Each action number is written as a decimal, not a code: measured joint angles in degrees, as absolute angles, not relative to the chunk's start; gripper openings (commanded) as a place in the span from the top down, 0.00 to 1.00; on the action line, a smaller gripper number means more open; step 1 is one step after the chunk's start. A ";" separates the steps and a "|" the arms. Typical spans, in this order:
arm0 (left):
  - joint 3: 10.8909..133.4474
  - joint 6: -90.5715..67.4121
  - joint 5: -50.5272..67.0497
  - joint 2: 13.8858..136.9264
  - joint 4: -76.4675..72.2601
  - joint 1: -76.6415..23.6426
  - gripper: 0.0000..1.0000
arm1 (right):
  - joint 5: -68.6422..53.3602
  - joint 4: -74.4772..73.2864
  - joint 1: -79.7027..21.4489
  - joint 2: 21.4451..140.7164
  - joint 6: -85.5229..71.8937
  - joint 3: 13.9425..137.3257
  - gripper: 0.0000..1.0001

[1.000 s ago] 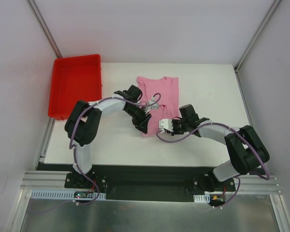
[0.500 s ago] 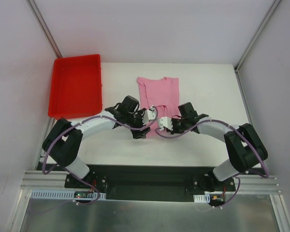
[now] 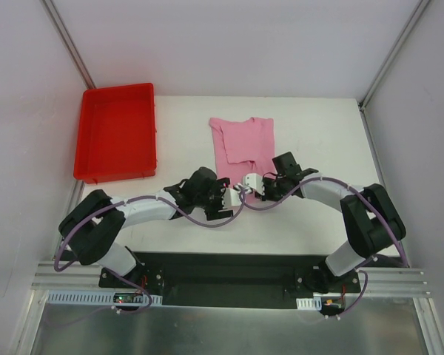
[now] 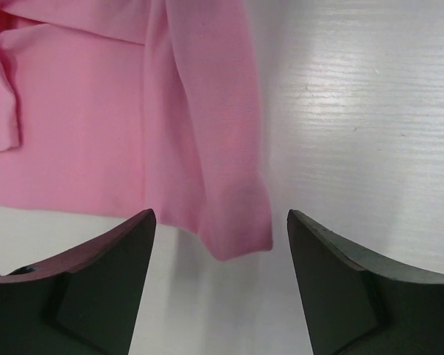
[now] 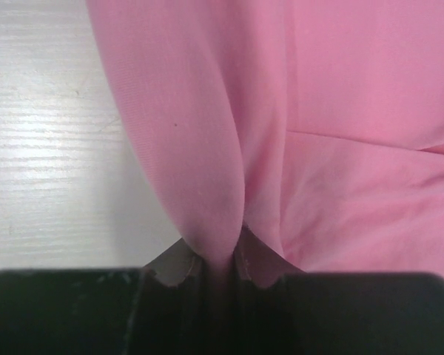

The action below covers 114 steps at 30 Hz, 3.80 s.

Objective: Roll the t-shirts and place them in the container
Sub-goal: Roll the T-shirt to the center of the board.

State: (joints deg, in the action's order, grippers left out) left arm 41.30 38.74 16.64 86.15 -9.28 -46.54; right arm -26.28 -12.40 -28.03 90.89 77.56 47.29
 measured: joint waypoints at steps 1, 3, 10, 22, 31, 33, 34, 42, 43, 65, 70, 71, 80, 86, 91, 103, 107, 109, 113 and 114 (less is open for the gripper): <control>41.30 39.05 15.88 86.46 -10.13 -46.85 0.31 | -26.26 -12.58 -27.90 90.89 77.54 47.35 0.89; 41.30 39.77 15.55 87.37 -11.81 -47.07 0.33 | -26.17 -12.71 -27.53 90.94 77.23 47.37 0.89; 41.30 40.23 15.97 90.32 -15.97 -47.79 0.44 | -25.67 -13.28 -26.92 91.44 76.90 47.97 0.89; 36.05 40.64 9.28 85.47 -20.27 -48.18 0.29 | -25.23 -14.66 -28.18 92.95 76.36 50.09 0.90; 31.16 46.70 4.03 82.11 -25.71 -50.37 0.28 | -25.50 -17.65 -28.62 94.85 76.60 52.86 0.91; 31.83 44.64 1.61 82.06 -24.62 -50.54 0.29 | -25.61 -17.76 -28.32 95.15 76.14 53.19 0.91; 32.01 43.92 0.51 81.87 -24.25 -50.52 0.29 | -25.58 -17.76 -28.03 95.24 75.81 53.32 0.91; 26.13 46.96 -4.23 74.76 -23.22 -53.08 0.29 | -25.63 -18.72 -27.86 96.09 74.46 54.78 0.92; 25.63 47.31 -4.71 74.35 -22.72 -53.28 0.29 | -25.71 -18.90 -27.86 96.40 74.30 55.13 0.92; 31.38 55.59 -5.45 87.59 -29.28 -52.47 0.32 | -25.76 -19.16 -27.86 96.57 74.13 55.35 0.92; 33.95 56.40 -5.04 90.52 -31.07 -52.47 0.46 | -25.76 -19.57 -27.86 96.84 74.13 55.77 0.92; 34.33 56.45 -4.97 91.07 -31.00 -52.47 0.47 | -25.76 -19.66 -27.86 96.92 74.13 55.86 0.92; 36.51 55.35 -2.96 95.02 -28.75 -52.47 0.85 | -25.82 -19.92 -27.86 97.08 74.17 56.03 0.92; 42.92 51.51 3.05 95.66 -16.80 -49.84 1.00 | -26.57 -23.05 -27.79 97.17 74.59 57.41 0.92; 49.95 48.12 17.56 90.91 1.23 -44.12 1.00 | -34.02 -40.42 -25.98 101.41 74.78 70.43 0.93; 73.34 47.86 42.57 103.85 37.01 -40.40 1.00 | -44.42 -66.41 -20.91 108.33 79.61 74.37 0.94; 78.24 49.91 45.87 110.06 43.29 -39.64 1.00 | -46.00 -69.19 -19.84 112.18 80.12 75.20 0.94; 79.77 50.48 46.98 112.75 45.43 -39.22 0.99 | -46.46 -69.82 -19.73 114.30 80.09 75.61 0.94; 84.23 51.13 49.30 117.97 50.46 -38.24 0.97 | -47.51 -70.43 -18.92 118.02 79.15 76.58 0.94; 85.30 51.13 49.52 118.96 51.33 -38.09 0.96 | -47.68 -70.76 -18.70 118.76 78.85 77.01 0.94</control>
